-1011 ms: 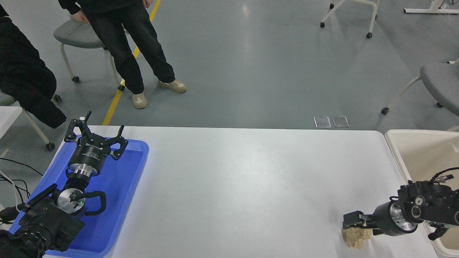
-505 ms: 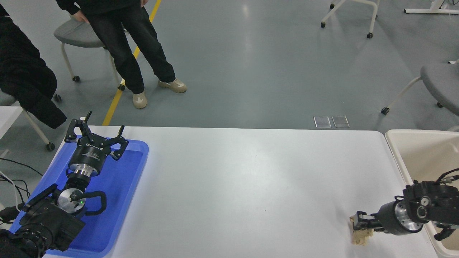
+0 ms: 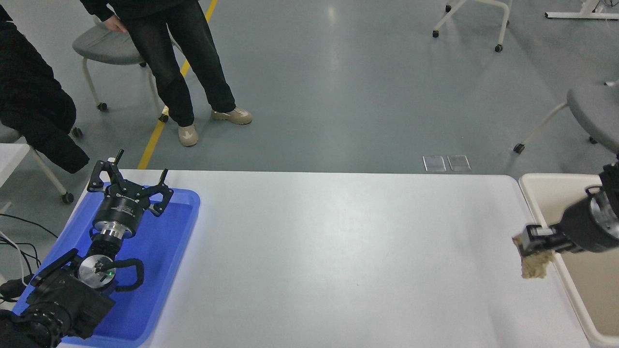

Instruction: Pick up paper ball place in dustbin

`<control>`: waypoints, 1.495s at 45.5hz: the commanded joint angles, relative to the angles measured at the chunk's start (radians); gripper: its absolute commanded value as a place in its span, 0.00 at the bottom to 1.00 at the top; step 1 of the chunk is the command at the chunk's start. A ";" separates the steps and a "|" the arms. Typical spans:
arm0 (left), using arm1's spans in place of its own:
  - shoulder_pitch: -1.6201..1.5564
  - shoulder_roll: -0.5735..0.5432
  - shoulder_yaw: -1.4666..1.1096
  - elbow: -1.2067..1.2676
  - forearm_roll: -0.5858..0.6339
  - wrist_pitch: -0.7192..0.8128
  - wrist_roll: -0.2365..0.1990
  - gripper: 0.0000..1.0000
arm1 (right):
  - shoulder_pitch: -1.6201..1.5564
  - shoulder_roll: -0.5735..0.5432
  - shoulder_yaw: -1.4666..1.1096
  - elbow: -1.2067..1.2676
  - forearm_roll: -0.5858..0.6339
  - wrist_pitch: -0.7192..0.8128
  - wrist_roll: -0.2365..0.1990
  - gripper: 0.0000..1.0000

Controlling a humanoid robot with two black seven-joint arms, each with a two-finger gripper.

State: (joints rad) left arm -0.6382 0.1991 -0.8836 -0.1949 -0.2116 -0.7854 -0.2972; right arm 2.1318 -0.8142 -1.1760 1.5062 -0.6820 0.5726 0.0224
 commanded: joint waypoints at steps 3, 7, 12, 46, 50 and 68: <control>0.000 0.000 0.000 0.000 0.000 0.000 0.000 1.00 | 0.270 0.052 -0.126 0.055 0.032 0.089 -0.004 0.00; 0.000 0.000 0.000 0.000 0.000 0.000 0.000 1.00 | 0.277 0.055 -0.129 0.055 0.032 0.092 -0.006 0.00; 0.000 0.000 0.000 0.000 0.000 0.000 0.000 1.00 | 0.275 0.050 -0.132 0.043 0.027 0.092 -0.010 0.00; 0.000 0.000 0.000 0.000 0.000 0.000 0.000 1.00 | -0.924 -0.089 0.505 -1.055 -0.192 -0.085 0.083 0.00; 0.000 0.000 0.000 0.000 0.000 0.000 0.000 1.00 | -1.105 -0.011 0.613 -1.169 -0.174 -0.137 0.083 0.00; 0.002 0.000 0.000 0.000 0.000 0.000 -0.002 1.00 | -1.379 0.230 0.753 -1.334 0.098 -0.339 0.010 0.00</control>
State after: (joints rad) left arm -0.6368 0.1995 -0.8836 -0.1951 -0.2117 -0.7854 -0.2977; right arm 0.9243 -0.6991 -0.5118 0.2821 -0.7253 0.3382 0.0731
